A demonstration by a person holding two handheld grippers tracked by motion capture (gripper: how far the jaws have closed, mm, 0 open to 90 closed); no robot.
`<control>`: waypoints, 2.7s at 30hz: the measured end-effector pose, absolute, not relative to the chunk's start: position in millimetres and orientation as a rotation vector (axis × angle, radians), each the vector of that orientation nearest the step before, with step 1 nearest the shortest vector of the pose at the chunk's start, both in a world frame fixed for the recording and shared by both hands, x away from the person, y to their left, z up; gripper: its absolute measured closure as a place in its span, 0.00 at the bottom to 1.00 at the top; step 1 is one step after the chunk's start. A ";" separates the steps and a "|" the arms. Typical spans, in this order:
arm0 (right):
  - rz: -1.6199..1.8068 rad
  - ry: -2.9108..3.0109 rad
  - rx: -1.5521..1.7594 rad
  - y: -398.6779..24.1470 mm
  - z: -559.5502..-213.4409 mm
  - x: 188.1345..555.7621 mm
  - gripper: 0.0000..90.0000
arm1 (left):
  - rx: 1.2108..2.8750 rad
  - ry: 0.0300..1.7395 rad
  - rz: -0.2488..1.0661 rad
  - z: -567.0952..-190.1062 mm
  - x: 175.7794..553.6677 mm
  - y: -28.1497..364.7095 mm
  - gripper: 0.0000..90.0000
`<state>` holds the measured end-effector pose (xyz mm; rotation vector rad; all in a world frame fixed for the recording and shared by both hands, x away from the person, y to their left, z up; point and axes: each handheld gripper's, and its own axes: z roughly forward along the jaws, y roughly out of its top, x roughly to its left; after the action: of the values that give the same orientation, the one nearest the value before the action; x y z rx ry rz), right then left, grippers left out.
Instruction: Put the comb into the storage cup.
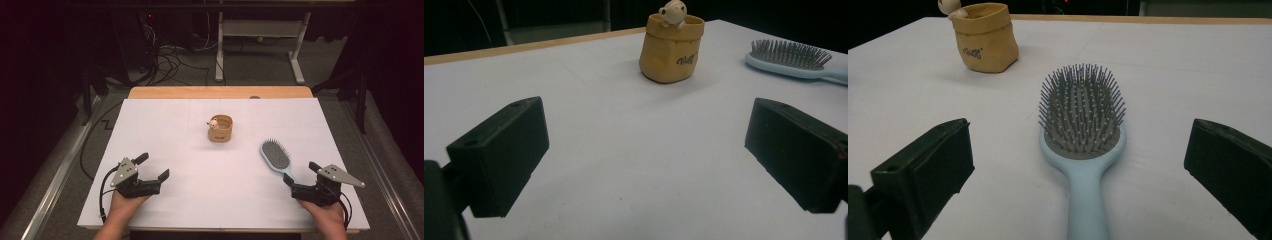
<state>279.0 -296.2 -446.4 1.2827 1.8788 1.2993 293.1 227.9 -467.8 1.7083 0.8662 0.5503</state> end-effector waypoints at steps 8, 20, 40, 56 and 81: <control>1.298 1.876 1.291 -299.5 -446.5 277.9 0.00 | 1.694 0.848 0.599 -468.4 291.8 227.9 0.05; 1.168 1.901 1.308 -294.7 -448.7 280.4 0.00 | 1.695 0.828 0.561 -468.2 292.6 229.3 0.05; 0.975 2.099 1.382 -293.8 -445.9 301.7 0.00 | 1.705 0.830 0.543 -467.3 293.7 230.7 0.06; 0.796 2.281 1.346 -284.4 -455.5 307.7 0.00 | 1.704 0.815 0.538 -467.2 292.3 229.6 0.06; 0.760 2.380 1.351 -278.2 -438.3 324.7 0.00 | 1.702 0.802 0.539 -467.5 292.4 229.1 0.06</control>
<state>324.7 -278.2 -438.3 1.3506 2.3797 0.7602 292.4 229.1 -467.5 1.7015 0.8022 0.5392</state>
